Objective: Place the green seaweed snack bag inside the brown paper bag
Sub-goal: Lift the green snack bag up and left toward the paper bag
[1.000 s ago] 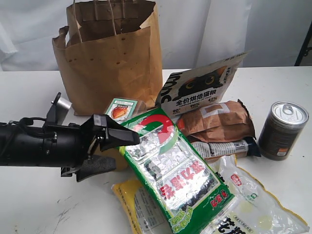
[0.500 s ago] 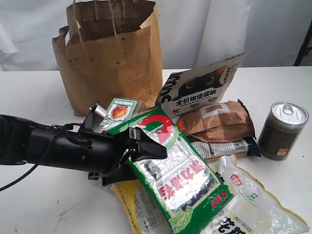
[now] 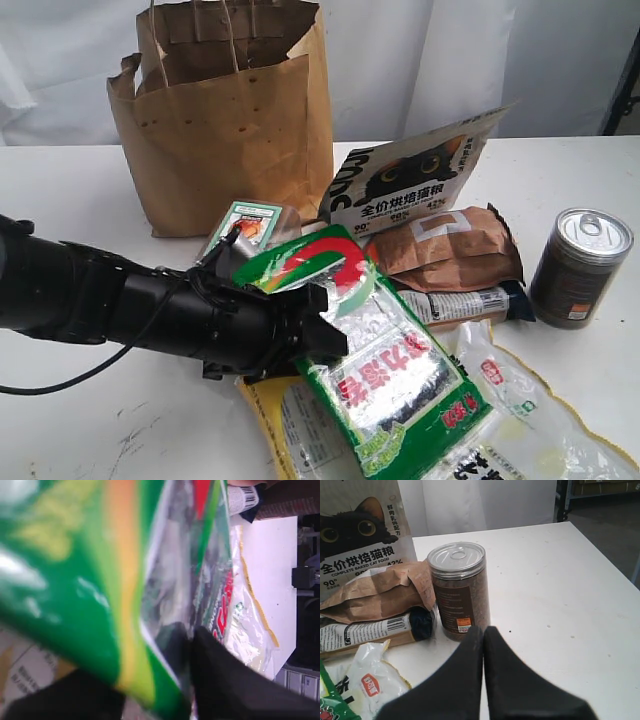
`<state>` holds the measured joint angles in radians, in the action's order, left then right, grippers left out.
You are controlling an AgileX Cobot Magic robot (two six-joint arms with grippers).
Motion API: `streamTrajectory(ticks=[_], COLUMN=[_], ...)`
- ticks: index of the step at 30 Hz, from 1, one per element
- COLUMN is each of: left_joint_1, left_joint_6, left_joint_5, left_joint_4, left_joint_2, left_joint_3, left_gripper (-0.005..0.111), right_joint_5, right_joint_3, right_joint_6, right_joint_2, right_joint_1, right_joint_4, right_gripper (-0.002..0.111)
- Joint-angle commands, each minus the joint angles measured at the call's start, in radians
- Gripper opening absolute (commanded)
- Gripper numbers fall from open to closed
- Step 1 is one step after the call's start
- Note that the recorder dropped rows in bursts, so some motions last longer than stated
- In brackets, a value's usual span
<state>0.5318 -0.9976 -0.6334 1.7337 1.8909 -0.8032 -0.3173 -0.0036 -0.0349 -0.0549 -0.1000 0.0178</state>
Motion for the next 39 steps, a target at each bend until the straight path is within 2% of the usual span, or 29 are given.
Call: streamTrajectory(ticks=[1, 8, 13, 17, 21, 25, 30, 33, 35, 37, 39], left_joint_1=[0.007, 0.007, 0.007, 0.007, -0.004, -0.11, -0.363, -0.466, -0.58, -0.624, -0.666], left_joint_6=[0.011, -0.006, -0.031, -0.028, -0.018, 0.022, 0.022, 0.024, 0.032, 0.032, 0.032], left_joint_5=[0.005, -0.037, -0.051, -0.043, 0.009, 0.025, 0.023, 0.023, -0.042, -0.076, -0.054], left_joint_4=[0.011, 0.011, 0.011, 0.011, -0.012, -0.135, -0.203, -0.203, -0.231, -0.233, -0.27], left_joint_2=[0.015, -0.03, -0.223, -0.309, -0.418, -0.59, -0.856, -0.93, -0.965, -0.965, -0.955], left_joint_3=[-0.005, -0.005, -0.005, -0.005, -0.005, -0.005, -0.005, -0.005, -0.059, -0.109, -0.177], left_gripper=[0.0, 0.0, 0.0, 0.0, 0.0, 0.0, 0.0, 0.0, 0.0, 0.0, 0.0], right_joint_5=[0.011, 0.011, 0.011, 0.011, 0.011, 0.011, 0.011, 0.011, 0.011, 0.011, 0.011], right_joint_3=[0.004, 0.004, 0.004, 0.004, 0.004, 0.004, 0.004, 0.004, 0.004, 0.004, 0.004], right_joint_6=[-0.003, -0.003, -0.003, -0.003, -0.003, -0.003, -0.003, -0.003, -0.003, -0.003, -0.003], right_joint_2=[0.004, 0.004, 0.004, 0.004, 0.004, 0.004, 0.004, 0.004, 0.004, 0.004, 0.004], right_joint_1=[0.002, 0.002, 0.002, 0.002, 0.002, 0.002, 0.002, 0.002, 0.002, 0.002, 0.002], right_joint_4=[0.001, 0.001, 0.001, 0.001, 0.001, 0.001, 0.001, 0.001, 0.001, 0.001, 0.001], right_gripper=[0.0, 0.0, 0.0, 0.0, 0.0, 0.0, 0.0, 0.0, 0.0, 0.0, 0.0])
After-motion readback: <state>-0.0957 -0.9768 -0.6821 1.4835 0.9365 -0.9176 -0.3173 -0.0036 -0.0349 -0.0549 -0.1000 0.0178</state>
